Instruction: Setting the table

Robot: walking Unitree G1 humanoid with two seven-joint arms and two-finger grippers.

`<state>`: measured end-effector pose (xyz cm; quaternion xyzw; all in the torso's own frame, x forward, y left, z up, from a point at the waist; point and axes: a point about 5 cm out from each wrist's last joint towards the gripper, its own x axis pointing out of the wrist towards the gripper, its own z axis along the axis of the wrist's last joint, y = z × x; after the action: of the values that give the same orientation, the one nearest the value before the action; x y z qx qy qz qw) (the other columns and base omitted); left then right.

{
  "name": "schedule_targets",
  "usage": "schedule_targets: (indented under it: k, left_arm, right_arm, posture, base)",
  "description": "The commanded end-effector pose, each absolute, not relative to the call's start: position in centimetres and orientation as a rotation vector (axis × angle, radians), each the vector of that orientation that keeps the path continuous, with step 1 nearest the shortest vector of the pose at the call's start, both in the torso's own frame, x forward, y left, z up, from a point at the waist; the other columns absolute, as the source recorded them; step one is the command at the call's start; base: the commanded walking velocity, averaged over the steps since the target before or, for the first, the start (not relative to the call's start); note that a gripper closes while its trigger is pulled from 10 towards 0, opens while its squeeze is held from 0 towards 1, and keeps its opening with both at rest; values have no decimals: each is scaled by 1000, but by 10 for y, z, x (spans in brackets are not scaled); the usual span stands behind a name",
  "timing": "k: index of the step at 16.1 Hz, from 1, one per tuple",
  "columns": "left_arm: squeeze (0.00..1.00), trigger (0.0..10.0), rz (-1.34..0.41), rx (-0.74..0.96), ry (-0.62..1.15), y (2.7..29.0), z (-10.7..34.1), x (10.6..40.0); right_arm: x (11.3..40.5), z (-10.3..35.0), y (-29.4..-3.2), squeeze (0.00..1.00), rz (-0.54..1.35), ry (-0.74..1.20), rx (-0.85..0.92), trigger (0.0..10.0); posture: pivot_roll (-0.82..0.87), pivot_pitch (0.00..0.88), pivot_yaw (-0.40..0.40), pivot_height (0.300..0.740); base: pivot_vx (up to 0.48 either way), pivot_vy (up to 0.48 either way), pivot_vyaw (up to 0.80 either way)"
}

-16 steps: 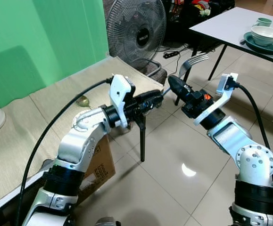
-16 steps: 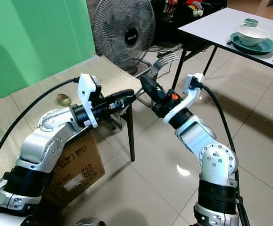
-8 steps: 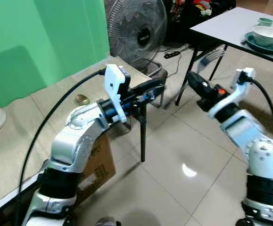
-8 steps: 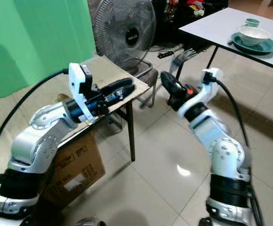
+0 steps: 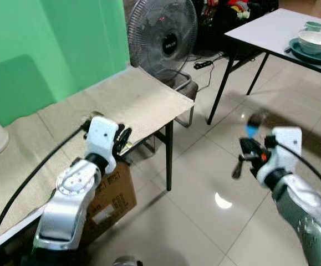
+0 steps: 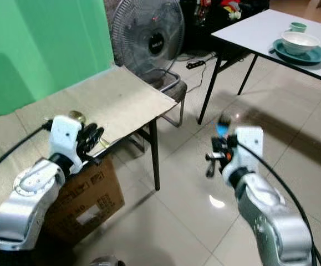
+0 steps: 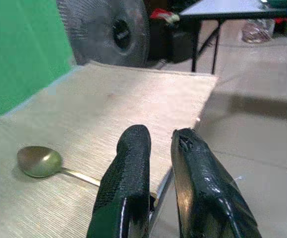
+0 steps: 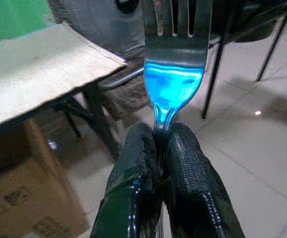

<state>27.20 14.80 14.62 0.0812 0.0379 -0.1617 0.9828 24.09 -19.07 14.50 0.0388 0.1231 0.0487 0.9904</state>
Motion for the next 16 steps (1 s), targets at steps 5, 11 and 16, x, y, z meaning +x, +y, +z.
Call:
schedule_targets:
  k: [5, 11, 16]
  left_arm:
    - [0, 10000, -325, 168, 55, 135, 145, 273]
    - [0, 10000, -301, 135, 36, 138, 147, 275]
    - [0, 10000, -302, 125, 31, 137, 146, 274]
  right_arm:
    - [241, 149, -190, 0, -34, 147, 71, 10000]
    - [241, 151, -197, 0, -75, 115, 90, 10000]
    - [240, 152, -192, 0, -48, 79, 81, 10000]
  posture:
    - [55, 0, 28, 740]
    - [50, 0, 27, 740]
    - [44, 0, 20, 740]
  base:
    - [51, 0, -565]
    - [298, 0, -779]
    - [321, 0, 0]
